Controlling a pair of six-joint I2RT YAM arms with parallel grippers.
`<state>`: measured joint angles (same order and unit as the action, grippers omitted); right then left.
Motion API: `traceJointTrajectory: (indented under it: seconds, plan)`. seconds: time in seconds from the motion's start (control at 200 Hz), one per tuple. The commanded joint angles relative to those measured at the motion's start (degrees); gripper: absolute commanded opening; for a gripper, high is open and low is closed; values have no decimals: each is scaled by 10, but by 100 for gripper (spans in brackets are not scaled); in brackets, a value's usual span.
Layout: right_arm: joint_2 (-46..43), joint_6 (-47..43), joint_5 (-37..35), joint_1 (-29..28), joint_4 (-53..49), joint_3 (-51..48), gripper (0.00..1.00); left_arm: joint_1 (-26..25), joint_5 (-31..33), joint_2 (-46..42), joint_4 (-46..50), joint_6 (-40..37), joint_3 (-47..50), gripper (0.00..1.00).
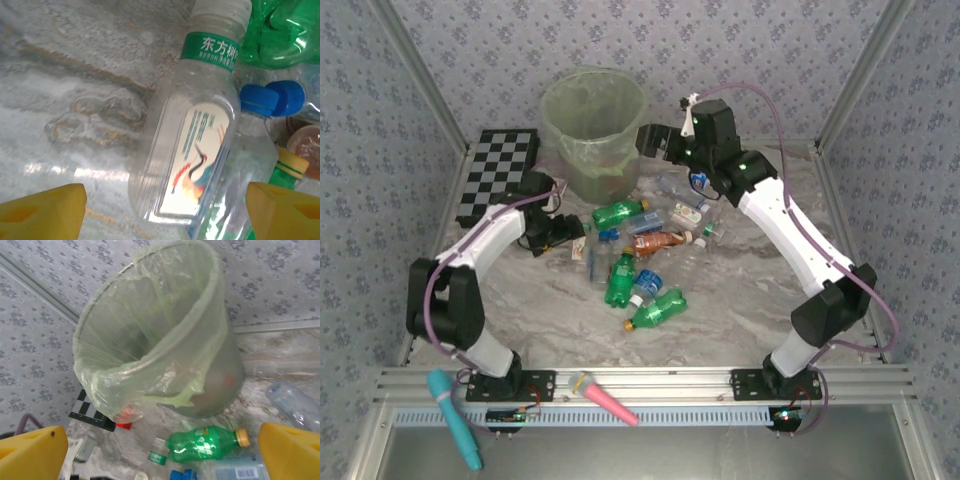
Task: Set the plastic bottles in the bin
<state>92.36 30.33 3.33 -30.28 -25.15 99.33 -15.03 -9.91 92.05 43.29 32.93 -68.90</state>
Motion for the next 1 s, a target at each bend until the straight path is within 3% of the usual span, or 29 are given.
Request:
traceJointTrajectory:
  seconds: [0.0,0.27,0.65,0.82,0.995]
  plan:
    - [-41,-13,-28,1,-3,-32,99,-8,-16,43,1,-25,-50,81]
    - [-86,-3,-46,8,-11,-88,99,-21,-16,115,15,-50,-77,79]
    - [-82,14,-35,13,-6,-99,99,-32,16,165,32,-71,-69,78]
    - [-80,19,-30,12,-5,-99,99,-32,24,149,28,-71,-53,65]
    - [-80,21,-27,11,-8,-102,99,-28,41,83,39,-65,-30,61]
